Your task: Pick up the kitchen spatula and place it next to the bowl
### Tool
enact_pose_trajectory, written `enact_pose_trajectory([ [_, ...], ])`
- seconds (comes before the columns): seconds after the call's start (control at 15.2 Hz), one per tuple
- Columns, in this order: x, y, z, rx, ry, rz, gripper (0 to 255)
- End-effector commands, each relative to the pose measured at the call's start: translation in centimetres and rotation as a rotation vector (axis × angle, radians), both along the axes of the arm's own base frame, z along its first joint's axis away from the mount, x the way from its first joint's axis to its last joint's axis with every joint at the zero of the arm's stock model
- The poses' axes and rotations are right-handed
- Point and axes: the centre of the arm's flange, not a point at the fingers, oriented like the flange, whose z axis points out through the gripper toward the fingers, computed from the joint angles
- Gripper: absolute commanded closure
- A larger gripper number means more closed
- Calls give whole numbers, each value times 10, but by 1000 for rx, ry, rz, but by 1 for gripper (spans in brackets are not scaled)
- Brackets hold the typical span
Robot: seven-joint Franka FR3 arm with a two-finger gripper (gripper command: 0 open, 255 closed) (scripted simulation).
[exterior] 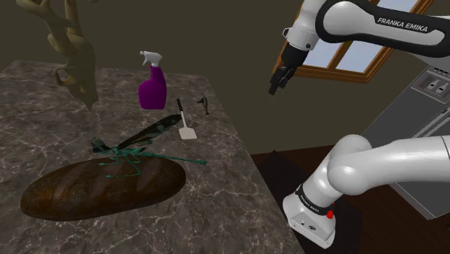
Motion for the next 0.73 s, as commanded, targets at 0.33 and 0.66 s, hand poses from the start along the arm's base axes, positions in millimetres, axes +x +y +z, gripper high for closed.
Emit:
enact_pose_trajectory([
  [0.33,38,42,-33,4,-7,-97,0],
  [0.66,80,81,-65,7,-13,-193,0],
])
